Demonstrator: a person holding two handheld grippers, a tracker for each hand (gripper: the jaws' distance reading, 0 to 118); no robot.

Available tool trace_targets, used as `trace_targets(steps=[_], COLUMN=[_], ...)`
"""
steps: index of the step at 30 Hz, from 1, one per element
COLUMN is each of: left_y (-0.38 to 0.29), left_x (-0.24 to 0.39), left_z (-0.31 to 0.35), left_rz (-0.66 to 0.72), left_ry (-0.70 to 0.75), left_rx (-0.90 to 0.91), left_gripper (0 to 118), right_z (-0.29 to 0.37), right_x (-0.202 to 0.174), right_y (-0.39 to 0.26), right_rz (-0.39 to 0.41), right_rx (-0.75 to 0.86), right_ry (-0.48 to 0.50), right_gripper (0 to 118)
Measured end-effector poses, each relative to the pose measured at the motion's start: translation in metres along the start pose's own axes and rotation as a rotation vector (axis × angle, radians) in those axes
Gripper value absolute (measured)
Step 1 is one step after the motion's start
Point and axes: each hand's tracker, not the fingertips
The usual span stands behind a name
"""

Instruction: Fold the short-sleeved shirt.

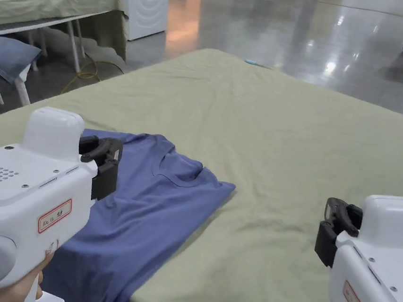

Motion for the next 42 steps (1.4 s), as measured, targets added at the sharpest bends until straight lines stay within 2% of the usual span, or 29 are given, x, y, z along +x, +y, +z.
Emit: trace_targets(steps=[2, 3, 6, 9, 14, 17, 20, 22, 23, 27, 29, 32, 35, 37, 39, 42], left_y=[0.001, 0.002, -0.004, -0.012, -0.042, -0.057, -0.059, -0.065, -0.066, -0.062, -0.047, 0.007, 0.069, 0.112, 0.146, 0.179], left_x=[-0.017, -0.028, -0.045, -0.056, -0.066, -0.064, -0.058, -0.050, -0.046, -0.042, -0.051, -0.059, -0.042, -0.011, 0.037, 0.139], left_z=[-0.023, -0.042, -0.105, -0.178, -0.259, -0.283, -0.281, -0.275, -0.274, -0.275, -0.268, -0.244, -0.244, -0.239, -0.240, -0.247], left_rz=[0.003, 0.007, -0.010, 0.027, 0.067, -0.021, -0.012, -0.071, -0.120, -0.110, 0.015, 0.221, 0.212, 0.172, 0.170, -0.020], left_ry=[-0.083, -0.128, -0.150, -0.209, -0.190, -0.163, -0.152, -0.150, -0.149, -0.102, -0.099, -0.124, -0.161, -0.190, -0.288, -0.408], left_rx=[-0.102, -0.183, -0.306, -0.466, -0.624, -0.720, -0.709, -0.696, -0.689, -0.675, -0.636, -0.421, -0.365, -0.246, -0.210, -0.202], left_gripper=[50, 62, 62, 62, 62, 62, 58, 33, 12, 6, 5, 5, 5, 5, 5, 5], right_z=[0.005, 0.009, 0.017, 0.021, 0.025, 0.025, 0.023, 0.024, 0.025, 0.035, 0.045, 0.058, 0.077, 0.093, 0.108, 0.134], right_x=[0.004, 0.005, 0.013, 0.020, 0.035, 0.045, 0.053, 0.057, 0.058, 0.066, 0.072, 0.085, 0.099, 0.110, 0.121, 0.141], right_y=[-0.004, -0.008, -0.019, -0.027, -0.039, -0.048, -0.055, -0.061, -0.063, -0.068, -0.066, -0.065, -0.062, -0.062, -0.063, -0.066], right_rz=[-0.009, -0.021, -0.100, -0.132, -0.151, -0.150, -0.177, -0.194, -0.201, -0.236, -0.240, -0.257, -0.279, -0.295, -0.306, -0.335], right_rx=[-0.007, -0.013, -0.045, -0.077, -0.127, -0.154, -0.188, -0.198, -0.201, -0.206, -0.192, -0.159, -0.123, -0.089, -0.074, -0.052], right_ry=[0.019, 0.020, 0.033, 0.013, -0.018, -0.051, -0.063, -0.061, -0.059, -0.053, -0.057, -0.080, -0.111, -0.145, -0.180, -0.259], right_gripper=[0, 0, 0, 0, 0, 0, 0, 0, 0, 0, 0, 0, 0, 0, 0, 0])
